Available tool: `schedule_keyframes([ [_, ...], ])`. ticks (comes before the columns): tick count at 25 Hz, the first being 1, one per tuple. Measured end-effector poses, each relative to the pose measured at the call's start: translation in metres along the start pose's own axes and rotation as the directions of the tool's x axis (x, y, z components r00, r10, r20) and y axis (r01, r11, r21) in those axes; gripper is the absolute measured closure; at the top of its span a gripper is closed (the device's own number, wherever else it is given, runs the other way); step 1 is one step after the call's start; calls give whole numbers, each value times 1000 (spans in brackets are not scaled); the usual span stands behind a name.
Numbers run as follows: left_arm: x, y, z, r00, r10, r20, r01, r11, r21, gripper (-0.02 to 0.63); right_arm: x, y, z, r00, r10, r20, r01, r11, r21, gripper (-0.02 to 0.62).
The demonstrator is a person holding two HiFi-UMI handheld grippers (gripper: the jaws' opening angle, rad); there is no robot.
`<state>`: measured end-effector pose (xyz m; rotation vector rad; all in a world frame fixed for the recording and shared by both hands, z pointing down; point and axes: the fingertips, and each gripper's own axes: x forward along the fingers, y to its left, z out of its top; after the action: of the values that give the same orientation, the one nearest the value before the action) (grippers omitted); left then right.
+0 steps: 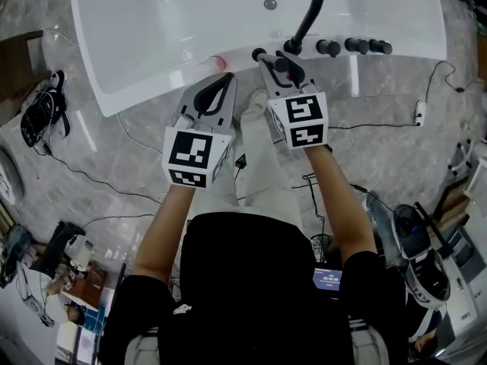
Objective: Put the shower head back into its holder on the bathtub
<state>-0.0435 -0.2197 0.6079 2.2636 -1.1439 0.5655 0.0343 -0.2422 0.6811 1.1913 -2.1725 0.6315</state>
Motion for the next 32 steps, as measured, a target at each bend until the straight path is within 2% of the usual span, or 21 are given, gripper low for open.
schedule_keyframes([
  [15,6,17,-7,1000,25,-11,-25,999,-28,592,48,2,-40,994,17,-111,-23,999,-50,457],
  [32,10,22,-9,1000,17,-21,-18,999,-42,592,57,6,-37,996,3,-92,-6,1000,-30,457],
])
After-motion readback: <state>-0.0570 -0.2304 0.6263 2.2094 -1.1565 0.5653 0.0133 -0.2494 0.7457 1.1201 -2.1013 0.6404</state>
